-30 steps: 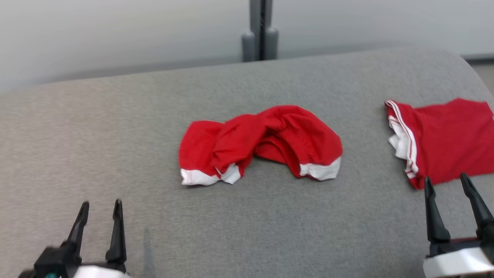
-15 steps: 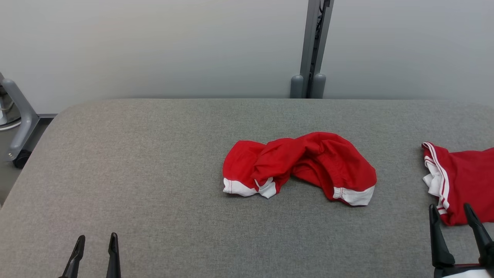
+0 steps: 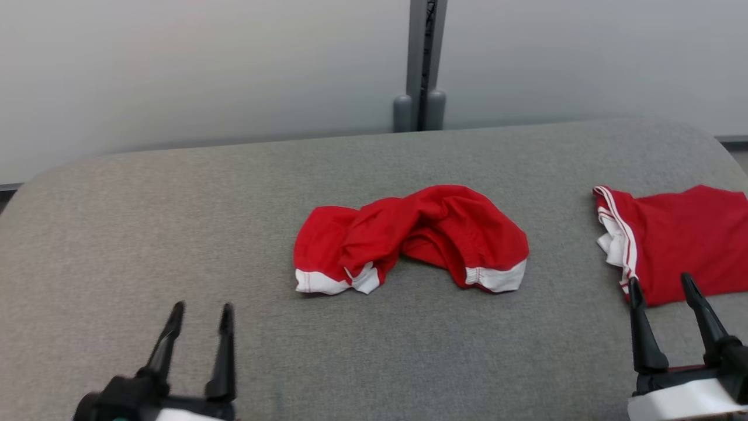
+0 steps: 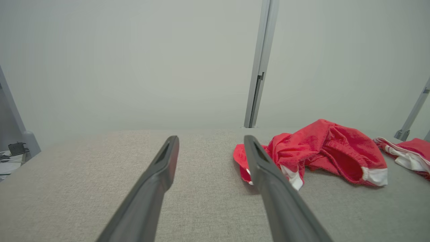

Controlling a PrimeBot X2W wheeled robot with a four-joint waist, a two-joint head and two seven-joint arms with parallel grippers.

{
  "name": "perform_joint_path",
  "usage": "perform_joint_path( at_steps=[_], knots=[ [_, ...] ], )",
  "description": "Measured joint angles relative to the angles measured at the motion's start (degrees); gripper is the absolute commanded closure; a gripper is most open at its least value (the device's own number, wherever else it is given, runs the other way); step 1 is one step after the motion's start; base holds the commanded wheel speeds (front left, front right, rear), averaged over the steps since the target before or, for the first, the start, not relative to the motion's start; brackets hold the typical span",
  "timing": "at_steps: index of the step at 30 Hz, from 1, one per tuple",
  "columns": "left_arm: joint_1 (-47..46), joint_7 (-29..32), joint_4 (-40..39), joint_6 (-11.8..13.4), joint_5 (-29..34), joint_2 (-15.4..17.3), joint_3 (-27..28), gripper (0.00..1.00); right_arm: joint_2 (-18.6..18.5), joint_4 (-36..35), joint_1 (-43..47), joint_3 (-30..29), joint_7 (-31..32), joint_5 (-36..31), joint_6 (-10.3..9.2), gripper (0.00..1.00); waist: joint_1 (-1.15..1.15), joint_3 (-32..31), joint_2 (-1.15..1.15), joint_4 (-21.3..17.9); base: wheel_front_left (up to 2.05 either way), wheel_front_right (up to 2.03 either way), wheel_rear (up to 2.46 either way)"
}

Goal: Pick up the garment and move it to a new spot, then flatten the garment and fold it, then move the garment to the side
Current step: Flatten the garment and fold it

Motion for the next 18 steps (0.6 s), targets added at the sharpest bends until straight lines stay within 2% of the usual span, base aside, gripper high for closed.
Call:
perform_joint_path(
  at_steps=[5,7,8,9,12,18],
  knots=[
    [-10.4,0.0,5.2,-0.2,-1.3,0.3,-13.5,0.00,0.0,-1.5,-3.4,2.0,0.0,1.2,0.00,0.00,0.00,3.9,0.00,-4.5,0.00,0.00,0.00],
    [-14.4,0.1,8.4,-0.2,-2.1,0.5,-17.2,0.00,0.0,-1.7,-4.2,2.6,0.0,1.9,0.00,0.00,0.00,5.6,0.00,-6.6,0.00,0.00,0.00],
    [-14.4,0.1,8.4,-0.2,-2.1,0.5,-17.2,0.00,0.0,-1.7,-4.2,2.6,0.0,1.9,0.00,0.00,0.00,5.6,0.00,-6.6,0.00,0.00,0.00],
    [-18.3,1.2,12.0,-0.2,-2.8,1.1,-21.4,0.00,-0.1,-1.7,-4.7,3.3,0.0,2.6,0.00,0.00,0.00,7.3,0.00,-8.8,0.00,0.00,0.00],
    [-22.7,3.6,16.8,-0.2,-3.3,1.5,-24.1,0.00,-0.1,-1.7,-5.4,3.9,0.0,3.9,0.00,0.00,0.00,9.9,0.00,-12.2,0.00,0.00,0.00],
    [-27.5,5.5,23.0,-0.2,-3.6,1.9,-25.3,0.00,-0.1,-1.7,-6.0,3.9,0.0,5.7,0.00,0.00,0.00,14.0,0.00,-17.4,0.00,0.00,0.00]
  ],
)
